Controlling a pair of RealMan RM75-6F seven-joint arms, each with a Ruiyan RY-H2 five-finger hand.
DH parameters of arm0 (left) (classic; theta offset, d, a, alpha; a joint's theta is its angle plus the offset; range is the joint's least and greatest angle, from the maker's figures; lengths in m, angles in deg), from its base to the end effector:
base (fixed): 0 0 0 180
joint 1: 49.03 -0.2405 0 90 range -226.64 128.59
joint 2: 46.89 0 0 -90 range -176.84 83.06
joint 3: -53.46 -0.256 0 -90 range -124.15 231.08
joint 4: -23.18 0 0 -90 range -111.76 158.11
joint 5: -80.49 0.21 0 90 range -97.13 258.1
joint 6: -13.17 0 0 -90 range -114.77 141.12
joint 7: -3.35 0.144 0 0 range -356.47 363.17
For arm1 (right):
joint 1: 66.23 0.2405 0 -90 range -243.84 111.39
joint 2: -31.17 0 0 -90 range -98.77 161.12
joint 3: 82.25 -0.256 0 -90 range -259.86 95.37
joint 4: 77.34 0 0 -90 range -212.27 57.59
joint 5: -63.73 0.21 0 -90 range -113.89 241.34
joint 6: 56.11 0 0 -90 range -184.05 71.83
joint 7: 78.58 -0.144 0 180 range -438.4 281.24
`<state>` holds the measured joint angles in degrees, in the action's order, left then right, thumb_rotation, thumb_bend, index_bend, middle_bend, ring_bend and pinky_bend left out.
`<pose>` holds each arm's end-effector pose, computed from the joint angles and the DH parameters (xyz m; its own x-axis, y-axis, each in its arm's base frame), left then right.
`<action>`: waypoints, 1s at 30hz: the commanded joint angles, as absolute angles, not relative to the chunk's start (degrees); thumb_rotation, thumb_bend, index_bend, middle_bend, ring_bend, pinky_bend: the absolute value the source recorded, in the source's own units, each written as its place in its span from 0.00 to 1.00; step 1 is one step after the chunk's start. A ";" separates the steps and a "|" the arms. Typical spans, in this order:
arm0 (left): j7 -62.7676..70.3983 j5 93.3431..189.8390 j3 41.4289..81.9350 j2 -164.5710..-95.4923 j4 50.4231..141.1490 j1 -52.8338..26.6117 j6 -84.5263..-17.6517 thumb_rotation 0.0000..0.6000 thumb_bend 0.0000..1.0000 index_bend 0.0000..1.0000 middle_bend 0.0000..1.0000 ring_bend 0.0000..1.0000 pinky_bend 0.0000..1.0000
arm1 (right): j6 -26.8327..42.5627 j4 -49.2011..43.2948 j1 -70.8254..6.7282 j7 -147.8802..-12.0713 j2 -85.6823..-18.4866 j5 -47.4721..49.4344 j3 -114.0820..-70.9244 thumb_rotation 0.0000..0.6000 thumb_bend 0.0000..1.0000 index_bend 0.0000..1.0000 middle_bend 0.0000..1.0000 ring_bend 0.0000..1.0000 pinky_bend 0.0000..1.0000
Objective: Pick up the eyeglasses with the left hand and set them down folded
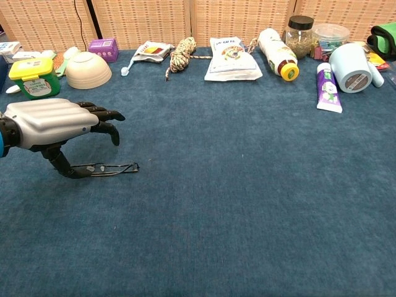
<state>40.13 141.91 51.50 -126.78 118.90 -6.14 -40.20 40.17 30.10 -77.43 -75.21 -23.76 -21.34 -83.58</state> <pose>-0.1800 0.2916 -0.0086 0.7458 0.3016 0.5940 0.6496 -0.5269 -0.5481 -0.3014 -0.0901 0.2089 0.3813 0.0531 0.9229 -0.8963 0.2657 0.3550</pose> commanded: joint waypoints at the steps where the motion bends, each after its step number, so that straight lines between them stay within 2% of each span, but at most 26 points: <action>1: 39.34 141.93 51.58 -125.09 120.63 -6.89 -41.49 0.82 0.28 0.01 0.00 0.00 0.00 | 39.99 29.99 -77.26 -75.34 -23.73 -21.33 -83.67 1.00 0.00 0.03 0.00 0.00 0.02; 7: 34.97 143.77 51.18 -120.68 124.26 -9.71 -44.51 0.82 0.28 0.00 0.00 0.00 0.00 | 39.37 29.73 -76.56 -75.47 -23.59 -21.15 -84.19 1.00 0.00 0.03 0.00 0.00 0.02; 16: 27.82 149.58 49.16 -113.97 128.84 -16.61 -52.52 0.82 0.28 0.00 0.00 0.00 0.00 | 37.44 29.34 -74.85 -75.25 -23.96 -20.76 -84.97 1.00 0.00 0.04 0.00 0.00 0.02; 30: 20.10 159.42 44.38 -106.03 133.28 -31.18 -69.62 0.82 0.28 0.00 0.00 0.00 0.00 | 33.80 29.02 -71.48 -74.04 -25.28 -21.34 -85.71 1.00 0.00 0.06 0.00 0.00 0.00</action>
<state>21.31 157.35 45.53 -107.09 132.90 -29.01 -66.97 33.93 29.02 -71.61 -74.11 -25.25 -21.27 -85.65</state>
